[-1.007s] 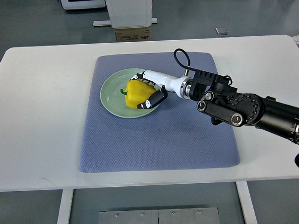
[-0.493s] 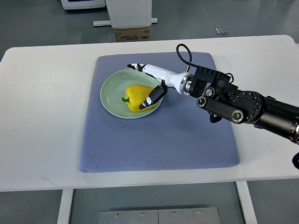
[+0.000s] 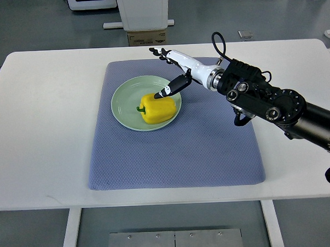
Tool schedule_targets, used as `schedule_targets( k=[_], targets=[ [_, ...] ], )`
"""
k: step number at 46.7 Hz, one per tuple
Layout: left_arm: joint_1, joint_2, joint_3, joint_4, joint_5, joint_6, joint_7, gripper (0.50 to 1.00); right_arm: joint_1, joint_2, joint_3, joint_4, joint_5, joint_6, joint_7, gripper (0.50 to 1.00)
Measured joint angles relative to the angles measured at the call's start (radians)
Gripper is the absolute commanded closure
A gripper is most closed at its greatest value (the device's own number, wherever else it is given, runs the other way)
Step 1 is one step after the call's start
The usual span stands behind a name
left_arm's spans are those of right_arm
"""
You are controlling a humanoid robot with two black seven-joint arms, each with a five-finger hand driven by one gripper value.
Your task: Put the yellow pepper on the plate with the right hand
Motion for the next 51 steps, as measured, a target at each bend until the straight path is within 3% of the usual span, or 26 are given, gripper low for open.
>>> schedule_targets(
  k=[26, 39, 51],
  targets=[
    [0.0, 0.0, 0.0, 0.0, 0.0, 0.0, 0.0, 0.5, -0.213, -0.073, 0.504, -0.023, 0.083, -0.002, -0.033, 0.502],
    [0.0, 0.0, 0.0, 0.0, 0.0, 0.0, 0.0, 0.5, -0.255, -0.066, 0.582, -0.045, 0.218, -0.063, -0.031, 0.502],
    [0.0, 0.0, 0.0, 0.0, 0.0, 0.0, 0.0, 0.5, -0.277, -0.072, 0.6, -0.047, 0.326, -0.076, -0.029, 0.5]
  ],
)
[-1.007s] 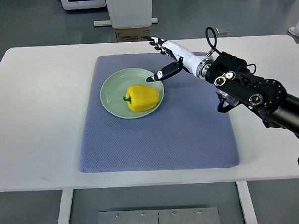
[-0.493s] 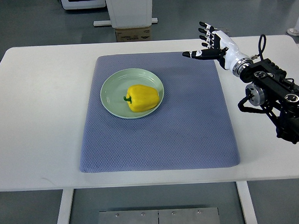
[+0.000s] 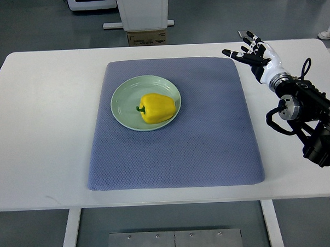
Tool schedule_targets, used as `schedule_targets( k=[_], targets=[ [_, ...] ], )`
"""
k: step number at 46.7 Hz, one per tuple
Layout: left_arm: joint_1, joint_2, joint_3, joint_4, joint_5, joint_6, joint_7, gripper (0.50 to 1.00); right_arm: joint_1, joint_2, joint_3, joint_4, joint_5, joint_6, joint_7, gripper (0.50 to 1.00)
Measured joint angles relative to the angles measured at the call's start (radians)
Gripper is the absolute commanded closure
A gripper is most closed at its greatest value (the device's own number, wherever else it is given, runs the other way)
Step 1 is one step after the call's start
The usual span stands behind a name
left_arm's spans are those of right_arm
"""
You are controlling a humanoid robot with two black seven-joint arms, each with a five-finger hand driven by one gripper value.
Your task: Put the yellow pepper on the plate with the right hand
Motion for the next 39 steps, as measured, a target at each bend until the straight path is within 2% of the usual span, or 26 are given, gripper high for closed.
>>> schedule_targets(
  k=[8, 39],
  targets=[
    [0.0, 0.0, 0.0, 0.0, 0.0, 0.0, 0.0, 0.5, -0.037, 0.005, 0.025, 0.0, 0.017, -0.027, 0.008, 0.5],
    [0.0, 0.0, 0.0, 0.0, 0.0, 0.001, 0.0, 0.5, -0.059, 0.003, 0.025, 0.012, 0.084, -0.022, 0.007, 0.5]
  ],
)
